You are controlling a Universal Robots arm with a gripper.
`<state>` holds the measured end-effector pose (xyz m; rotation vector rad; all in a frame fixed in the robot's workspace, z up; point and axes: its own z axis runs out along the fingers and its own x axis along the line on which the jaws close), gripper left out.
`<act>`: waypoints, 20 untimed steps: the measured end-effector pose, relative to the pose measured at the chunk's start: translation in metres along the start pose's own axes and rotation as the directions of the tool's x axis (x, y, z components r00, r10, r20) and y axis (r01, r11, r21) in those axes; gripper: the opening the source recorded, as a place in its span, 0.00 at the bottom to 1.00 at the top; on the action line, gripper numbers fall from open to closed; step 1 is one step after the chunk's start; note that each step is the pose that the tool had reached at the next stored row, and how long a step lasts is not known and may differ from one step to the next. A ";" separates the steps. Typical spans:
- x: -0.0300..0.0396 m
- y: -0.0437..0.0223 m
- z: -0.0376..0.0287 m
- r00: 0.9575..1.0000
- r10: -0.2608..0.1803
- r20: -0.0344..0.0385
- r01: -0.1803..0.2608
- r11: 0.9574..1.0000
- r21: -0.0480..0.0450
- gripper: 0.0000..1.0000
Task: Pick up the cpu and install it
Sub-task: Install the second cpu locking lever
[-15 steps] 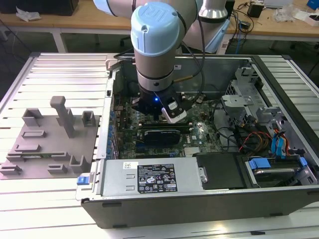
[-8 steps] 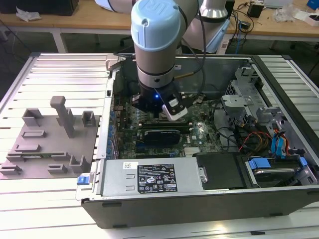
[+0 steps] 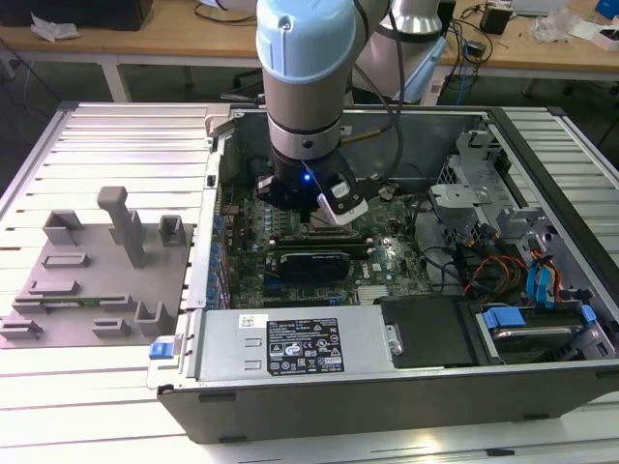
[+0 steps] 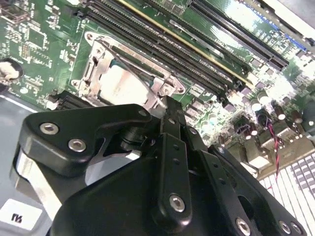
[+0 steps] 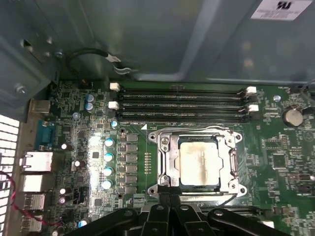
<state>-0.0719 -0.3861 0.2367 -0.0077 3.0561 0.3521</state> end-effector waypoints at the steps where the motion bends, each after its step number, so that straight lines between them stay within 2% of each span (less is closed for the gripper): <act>1: -0.0002 0.0005 -0.0023 1.000 0.000 0.000 0.000 1.000 0.000 0.11; 5: -0.0010 0.0025 -0.0109 1.000 0.000 0.000 0.000 1.000 0.000 0.11; 10: -0.0034 0.0033 -0.0142 1.000 0.000 0.000 0.000 1.000 0.000 0.11; 15: -0.0195 0.0031 -0.0133 1.000 0.002 -0.010 -0.002 1.000 0.001 0.11; 17: -0.0238 0.0030 -0.0130 1.000 0.005 -0.020 -0.005 1.000 0.005 0.11; 19: -0.0263 0.0024 -0.0129 0.999 0.011 -0.039 -0.010 1.000 0.014 0.11; 20: -0.0275 0.0019 -0.0129 0.998 0.015 -0.054 -0.014 1.000 0.022 0.11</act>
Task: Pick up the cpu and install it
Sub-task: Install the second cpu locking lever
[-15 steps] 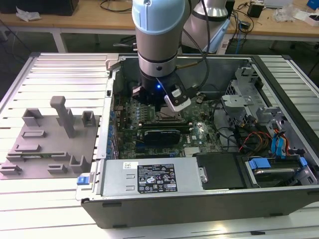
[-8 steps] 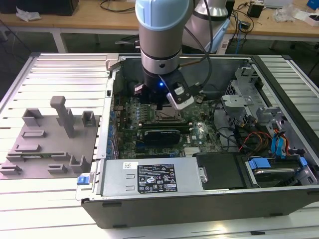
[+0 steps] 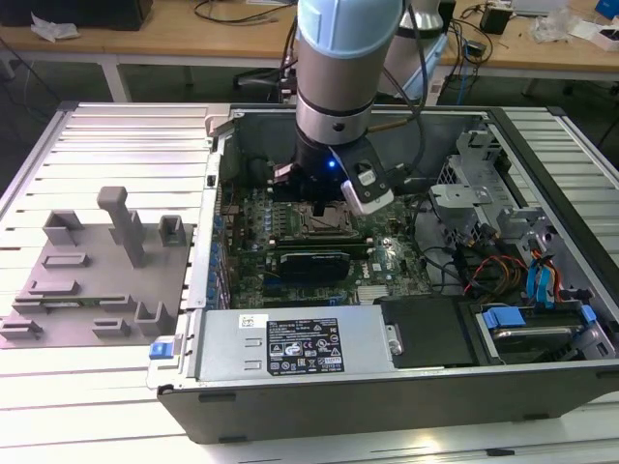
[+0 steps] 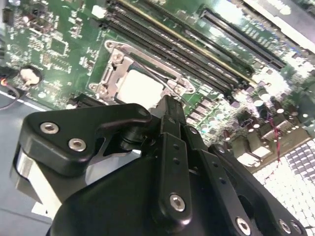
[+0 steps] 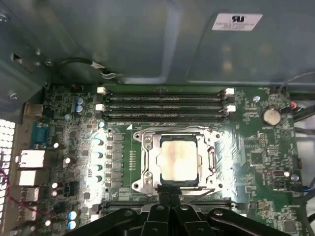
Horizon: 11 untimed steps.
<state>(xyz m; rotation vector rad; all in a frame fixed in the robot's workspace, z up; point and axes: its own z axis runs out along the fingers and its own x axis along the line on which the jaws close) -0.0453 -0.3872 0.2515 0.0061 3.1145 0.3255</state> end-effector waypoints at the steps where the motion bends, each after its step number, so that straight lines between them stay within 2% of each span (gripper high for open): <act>1: -0.0014 -0.0008 -0.0002 1.000 0.004 -0.014 -0.004 1.000 0.006 0.11; 3: -0.0048 -0.0030 -0.0006 0.999 0.009 -0.031 -0.008 1.000 0.013 0.11; 7: -0.0106 -0.0068 -0.0011 0.999 0.015 -0.050 -0.014 1.000 0.019 0.11; 11: -0.0115 -0.0070 -0.0007 0.999 0.016 -0.052 -0.015 1.000 0.020 0.11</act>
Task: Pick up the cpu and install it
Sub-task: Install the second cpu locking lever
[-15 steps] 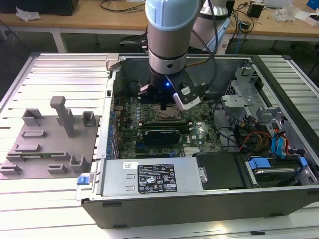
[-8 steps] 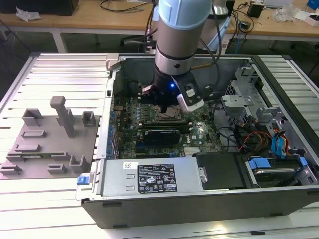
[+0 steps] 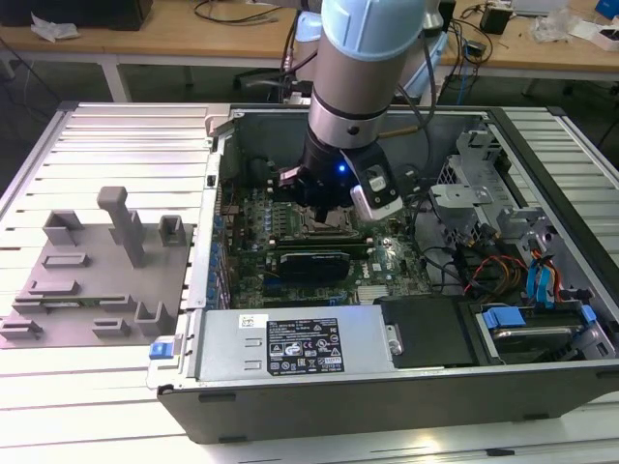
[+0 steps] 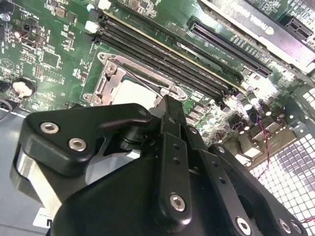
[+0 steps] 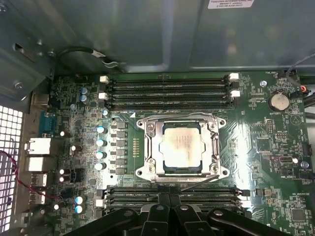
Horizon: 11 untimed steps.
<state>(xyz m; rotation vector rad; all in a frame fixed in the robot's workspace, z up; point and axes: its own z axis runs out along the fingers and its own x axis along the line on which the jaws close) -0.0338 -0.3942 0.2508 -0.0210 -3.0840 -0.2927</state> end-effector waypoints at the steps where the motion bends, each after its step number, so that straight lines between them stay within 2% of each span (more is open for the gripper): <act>1: -0.0001 -0.0002 0.0009 1.000 0.002 -0.001 -0.002 1.000 0.000 0.11; 3: -0.0003 -0.0006 0.0026 1.000 0.010 -0.002 -0.010 1.000 0.002 0.11; 6: -0.0005 -0.0011 0.0054 1.000 0.019 -0.004 -0.019 1.000 0.009 0.11; 8: -0.0006 -0.0013 0.0072 1.000 0.025 -0.008 -0.025 1.000 0.015 0.11; 9: -0.0007 -0.0015 0.0100 0.999 0.034 -0.011 -0.034 0.999 0.021 0.11; 10: -0.0005 -0.0009 0.0139 0.999 0.037 -0.011 -0.036 0.999 0.023 0.11; 11: -0.0001 -0.0005 0.0150 0.999 0.037 -0.011 -0.037 0.999 0.024 0.11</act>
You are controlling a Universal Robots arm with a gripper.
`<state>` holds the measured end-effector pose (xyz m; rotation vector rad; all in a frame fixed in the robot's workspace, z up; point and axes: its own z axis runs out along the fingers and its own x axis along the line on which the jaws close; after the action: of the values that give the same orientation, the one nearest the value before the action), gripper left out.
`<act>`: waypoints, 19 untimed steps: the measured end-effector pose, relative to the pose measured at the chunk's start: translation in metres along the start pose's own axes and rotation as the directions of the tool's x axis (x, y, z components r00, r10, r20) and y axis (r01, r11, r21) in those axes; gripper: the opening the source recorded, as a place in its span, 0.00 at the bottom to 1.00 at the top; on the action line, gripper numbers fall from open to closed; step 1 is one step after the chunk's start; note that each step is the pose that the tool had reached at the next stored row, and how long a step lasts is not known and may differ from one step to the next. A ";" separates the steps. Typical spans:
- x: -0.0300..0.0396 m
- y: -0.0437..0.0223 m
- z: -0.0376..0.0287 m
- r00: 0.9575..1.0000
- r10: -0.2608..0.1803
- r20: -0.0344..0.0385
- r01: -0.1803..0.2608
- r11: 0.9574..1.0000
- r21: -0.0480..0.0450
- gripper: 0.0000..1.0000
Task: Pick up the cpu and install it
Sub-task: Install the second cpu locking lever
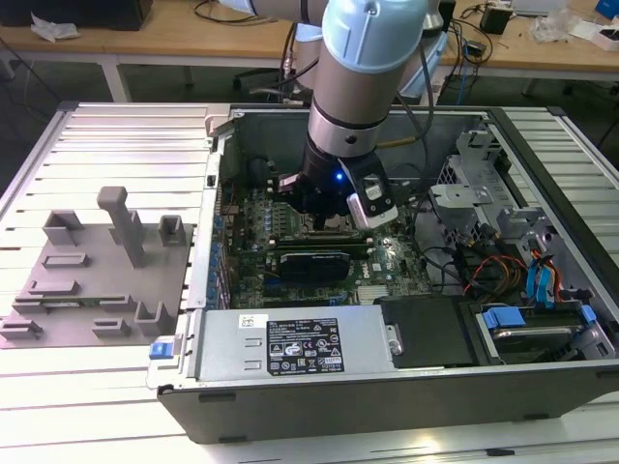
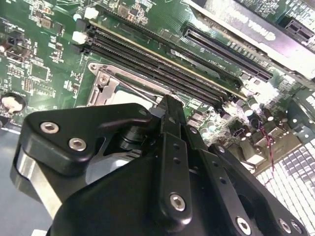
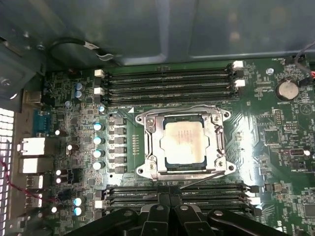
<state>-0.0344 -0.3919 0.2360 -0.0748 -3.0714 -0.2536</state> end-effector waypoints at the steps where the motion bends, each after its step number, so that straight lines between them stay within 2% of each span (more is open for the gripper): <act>1: 0.0008 0.0007 0.0013 1.000 0.000 0.000 0.000 1.000 0.001 0.11; 3: 0.0024 0.0019 0.0032 1.000 0.000 0.000 0.000 1.000 0.002 0.11; 8: 0.0072 0.0016 0.0106 1.000 -0.001 0.000 0.001 1.000 0.014 0.11; 11: 0.0081 0.0009 0.0144 1.000 -0.003 0.001 0.003 1.000 0.015 0.11; 19: 0.0154 0.0011 0.0234 1.000 -0.020 0.023 0.020 1.000 0.015 0.11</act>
<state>-0.0509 -0.3862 0.2141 -0.0468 -3.0980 -0.2329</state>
